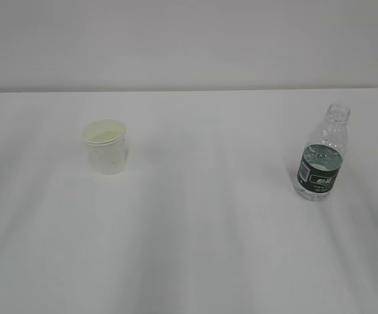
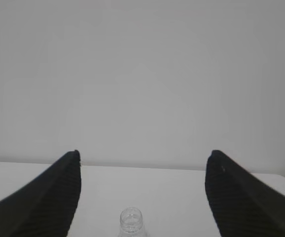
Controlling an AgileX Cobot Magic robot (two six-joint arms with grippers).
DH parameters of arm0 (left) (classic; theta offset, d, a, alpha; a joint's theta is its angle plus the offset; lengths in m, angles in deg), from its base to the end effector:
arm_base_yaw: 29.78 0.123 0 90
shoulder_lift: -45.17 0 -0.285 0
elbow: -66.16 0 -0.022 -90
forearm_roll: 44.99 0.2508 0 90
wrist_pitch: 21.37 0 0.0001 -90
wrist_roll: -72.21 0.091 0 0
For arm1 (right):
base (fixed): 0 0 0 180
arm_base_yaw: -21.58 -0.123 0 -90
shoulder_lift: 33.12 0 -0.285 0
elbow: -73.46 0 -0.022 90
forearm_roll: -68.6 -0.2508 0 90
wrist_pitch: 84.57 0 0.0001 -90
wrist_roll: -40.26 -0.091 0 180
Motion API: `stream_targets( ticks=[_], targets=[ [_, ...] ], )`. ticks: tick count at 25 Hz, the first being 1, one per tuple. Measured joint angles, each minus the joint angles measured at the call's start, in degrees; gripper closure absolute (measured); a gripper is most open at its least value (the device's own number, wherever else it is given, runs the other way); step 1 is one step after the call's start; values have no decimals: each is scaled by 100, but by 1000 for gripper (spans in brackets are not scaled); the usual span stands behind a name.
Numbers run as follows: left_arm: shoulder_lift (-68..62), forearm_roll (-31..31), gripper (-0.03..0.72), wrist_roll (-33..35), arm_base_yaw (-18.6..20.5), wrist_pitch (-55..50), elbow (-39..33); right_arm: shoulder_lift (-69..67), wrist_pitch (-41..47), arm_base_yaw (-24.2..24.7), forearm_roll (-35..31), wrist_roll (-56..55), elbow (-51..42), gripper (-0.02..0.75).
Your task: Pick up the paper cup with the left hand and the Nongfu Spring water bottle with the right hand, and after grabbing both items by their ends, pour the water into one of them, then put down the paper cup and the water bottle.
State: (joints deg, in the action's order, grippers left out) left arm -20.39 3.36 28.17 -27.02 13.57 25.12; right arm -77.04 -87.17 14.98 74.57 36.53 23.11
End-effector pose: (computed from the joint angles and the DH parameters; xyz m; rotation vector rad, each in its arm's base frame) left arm 0.2118 -0.0287 0.3437 0.3132 1.4122 -0.2951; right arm 0.1365 0.0162 0.3212 -0.1269 1.5955 0.0630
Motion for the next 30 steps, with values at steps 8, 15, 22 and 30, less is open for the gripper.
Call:
stream_targets(
  ticks=[8,15,22,30],
  targets=[
    [1231,85,101,-350,0,-892,0,659,1104,0,24,28,442,148],
    [1815,145,101,-631,0,-1465,0,1022,2015,0,24,28,823,148],
    [2202,184,101,-746,0,-1772,0,1672,2742,0,-128,28,843,148],
    [2459,394,127,-769,-416,-1949,-74,2471,3687,0,-141,28,1003,148]
  ],
)
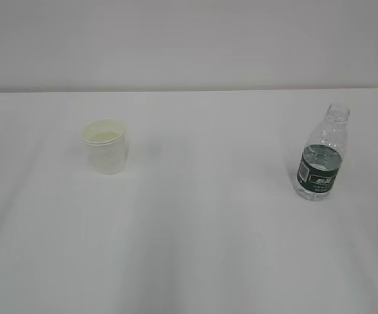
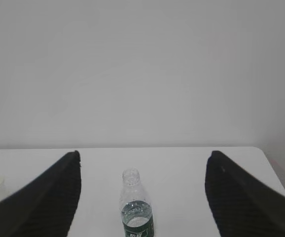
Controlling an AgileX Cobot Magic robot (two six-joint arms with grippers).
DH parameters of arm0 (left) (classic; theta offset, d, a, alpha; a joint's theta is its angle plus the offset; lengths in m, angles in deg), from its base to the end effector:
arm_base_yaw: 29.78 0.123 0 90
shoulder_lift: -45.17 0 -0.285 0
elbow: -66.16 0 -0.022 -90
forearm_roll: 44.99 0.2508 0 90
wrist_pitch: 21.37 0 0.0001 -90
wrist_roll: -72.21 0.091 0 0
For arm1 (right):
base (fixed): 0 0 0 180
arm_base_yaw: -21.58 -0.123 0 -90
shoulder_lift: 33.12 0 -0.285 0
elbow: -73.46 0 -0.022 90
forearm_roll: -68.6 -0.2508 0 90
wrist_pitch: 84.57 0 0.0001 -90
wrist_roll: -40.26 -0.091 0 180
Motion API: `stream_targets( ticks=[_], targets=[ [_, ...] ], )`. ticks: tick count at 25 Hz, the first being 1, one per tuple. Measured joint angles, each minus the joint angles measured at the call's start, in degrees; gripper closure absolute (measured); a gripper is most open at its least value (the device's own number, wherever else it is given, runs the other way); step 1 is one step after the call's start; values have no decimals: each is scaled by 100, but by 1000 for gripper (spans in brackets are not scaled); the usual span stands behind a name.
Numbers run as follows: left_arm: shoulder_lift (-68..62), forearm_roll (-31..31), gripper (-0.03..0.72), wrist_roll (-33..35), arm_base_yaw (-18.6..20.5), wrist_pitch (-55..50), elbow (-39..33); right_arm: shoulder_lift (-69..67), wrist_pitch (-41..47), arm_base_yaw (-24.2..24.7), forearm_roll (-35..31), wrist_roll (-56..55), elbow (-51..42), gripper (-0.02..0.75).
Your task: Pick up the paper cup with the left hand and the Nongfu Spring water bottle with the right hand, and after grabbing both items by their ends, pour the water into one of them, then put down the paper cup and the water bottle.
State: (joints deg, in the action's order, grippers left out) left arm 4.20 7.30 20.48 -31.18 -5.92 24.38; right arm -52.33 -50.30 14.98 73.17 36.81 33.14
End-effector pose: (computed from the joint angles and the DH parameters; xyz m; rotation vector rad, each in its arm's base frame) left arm 0.1155 -0.0219 0.3891 0.1931 1.2707 -0.1635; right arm 0.0269 -0.0010 0.3569 -0.0645 1.6345 0.0472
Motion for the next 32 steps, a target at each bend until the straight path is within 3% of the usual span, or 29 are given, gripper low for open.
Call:
stream_targets(
  ticks=[12,32],
  targets=[
    [262,61,148,0,-513,-555,-13,551,1290,0,-25,0,86,148],
    [369,50,159,0,-535,-732,-13,577,2418,0,-59,21,113,149]
  ],
)
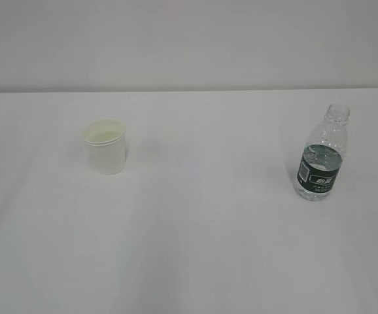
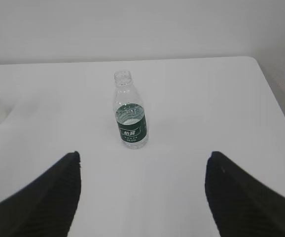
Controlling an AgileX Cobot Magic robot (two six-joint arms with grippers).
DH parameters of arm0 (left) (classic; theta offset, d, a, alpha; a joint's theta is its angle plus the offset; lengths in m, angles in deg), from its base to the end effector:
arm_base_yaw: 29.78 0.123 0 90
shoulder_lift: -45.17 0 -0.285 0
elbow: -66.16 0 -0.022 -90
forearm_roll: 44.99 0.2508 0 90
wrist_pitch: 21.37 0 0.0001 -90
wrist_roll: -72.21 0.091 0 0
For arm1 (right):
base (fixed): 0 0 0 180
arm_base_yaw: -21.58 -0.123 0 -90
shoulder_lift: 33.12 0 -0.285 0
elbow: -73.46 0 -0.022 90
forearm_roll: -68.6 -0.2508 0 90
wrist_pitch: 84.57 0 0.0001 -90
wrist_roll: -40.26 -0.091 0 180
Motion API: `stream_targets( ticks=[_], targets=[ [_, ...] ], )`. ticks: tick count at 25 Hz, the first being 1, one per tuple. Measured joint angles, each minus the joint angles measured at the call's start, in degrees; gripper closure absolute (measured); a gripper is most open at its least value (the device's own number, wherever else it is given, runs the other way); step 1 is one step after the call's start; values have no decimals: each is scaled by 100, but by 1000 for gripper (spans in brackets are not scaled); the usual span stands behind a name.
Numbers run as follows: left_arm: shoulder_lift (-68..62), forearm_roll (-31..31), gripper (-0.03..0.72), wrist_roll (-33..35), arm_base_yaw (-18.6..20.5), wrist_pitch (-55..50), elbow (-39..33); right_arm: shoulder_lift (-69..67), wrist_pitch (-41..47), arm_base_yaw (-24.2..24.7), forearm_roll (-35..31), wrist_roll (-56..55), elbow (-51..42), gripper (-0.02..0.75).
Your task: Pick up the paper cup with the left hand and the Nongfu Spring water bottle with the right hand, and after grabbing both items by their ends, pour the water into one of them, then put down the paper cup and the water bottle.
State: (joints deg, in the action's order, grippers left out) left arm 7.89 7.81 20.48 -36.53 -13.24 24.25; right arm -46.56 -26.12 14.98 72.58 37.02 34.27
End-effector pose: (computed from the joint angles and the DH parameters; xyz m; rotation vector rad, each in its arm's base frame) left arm 0.1006 -0.0221 0.3888 0.1817 1.2867 -0.1621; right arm -0.0058 -0.0061 0.3263 -0.0526 1.9364 0.0328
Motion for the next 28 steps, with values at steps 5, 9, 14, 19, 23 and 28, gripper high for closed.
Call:
stream_targets(
  ticks=[5,9,14,19,23,28],
  targets=[
    [0,0,162,0,0,0,0,0,58,0,10,13,0,150],
    [0,0,166,0,0,0,0,0,58,0,10,13,0,150],
    [0,-8,167,0,0,0,0,0,58,0,21,13,0,150],
    [0,-8,167,0,0,0,0,0,58,0,31,15,0,150],
    [0,-8,168,0,0,0,0,0,58,0,31,15,0,150],
    [0,-8,168,0,0,0,0,0,58,0,31,15,0,150]
  ],
)
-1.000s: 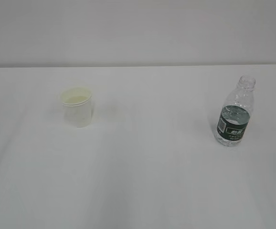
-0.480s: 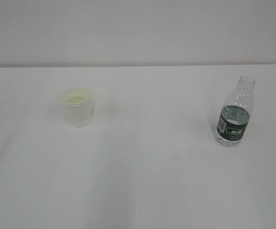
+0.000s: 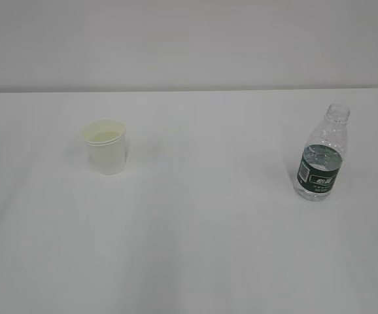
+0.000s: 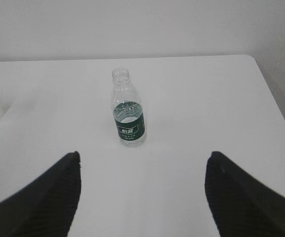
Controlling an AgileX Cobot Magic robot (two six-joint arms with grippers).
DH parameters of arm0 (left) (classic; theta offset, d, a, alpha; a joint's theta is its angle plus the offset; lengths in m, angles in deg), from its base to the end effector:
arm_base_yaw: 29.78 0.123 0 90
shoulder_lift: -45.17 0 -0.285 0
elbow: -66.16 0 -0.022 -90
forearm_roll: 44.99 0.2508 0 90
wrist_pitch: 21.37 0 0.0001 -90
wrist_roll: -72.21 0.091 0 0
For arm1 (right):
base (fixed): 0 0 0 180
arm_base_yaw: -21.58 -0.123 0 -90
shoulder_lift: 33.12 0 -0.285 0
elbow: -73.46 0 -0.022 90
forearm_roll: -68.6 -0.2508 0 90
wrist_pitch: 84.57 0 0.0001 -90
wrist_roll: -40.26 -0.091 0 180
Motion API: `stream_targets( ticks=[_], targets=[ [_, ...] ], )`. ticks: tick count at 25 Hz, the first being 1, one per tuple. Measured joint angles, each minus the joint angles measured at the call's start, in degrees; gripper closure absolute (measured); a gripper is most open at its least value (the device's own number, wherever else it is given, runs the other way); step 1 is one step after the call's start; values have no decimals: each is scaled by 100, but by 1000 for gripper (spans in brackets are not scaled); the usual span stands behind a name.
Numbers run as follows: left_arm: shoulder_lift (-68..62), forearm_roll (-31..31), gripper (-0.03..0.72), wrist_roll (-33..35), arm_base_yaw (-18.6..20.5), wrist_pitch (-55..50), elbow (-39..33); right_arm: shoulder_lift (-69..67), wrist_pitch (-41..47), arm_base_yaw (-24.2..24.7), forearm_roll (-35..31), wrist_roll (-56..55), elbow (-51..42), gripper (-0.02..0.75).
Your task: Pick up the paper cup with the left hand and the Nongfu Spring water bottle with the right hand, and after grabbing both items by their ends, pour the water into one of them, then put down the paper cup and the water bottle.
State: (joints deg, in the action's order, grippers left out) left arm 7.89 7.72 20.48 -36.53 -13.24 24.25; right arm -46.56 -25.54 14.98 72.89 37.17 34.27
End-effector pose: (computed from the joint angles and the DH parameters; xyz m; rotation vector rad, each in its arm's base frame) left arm 0.1006 -0.0221 0.3888 0.1806 1.2867 -0.1634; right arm -0.0061 -0.0066 0.3254 -0.0547 1.9461 0.0239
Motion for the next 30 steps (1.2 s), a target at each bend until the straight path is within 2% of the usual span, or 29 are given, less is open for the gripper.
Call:
stream_targets(
  ticks=[21,24,26,30],
  targets=[
    [0,162,172,0,0,-446,0,0,0,0,0,10,0,150],
    [0,-444,173,180,0,-813,0,0,0,0,0,10,0,150],
    [0,-1169,174,897,0,-898,0,0,0,0,0,10,0,150],
    [39,-3162,174,2815,0,-1264,0,0,3,0,0,10,0,150]
  ],
)
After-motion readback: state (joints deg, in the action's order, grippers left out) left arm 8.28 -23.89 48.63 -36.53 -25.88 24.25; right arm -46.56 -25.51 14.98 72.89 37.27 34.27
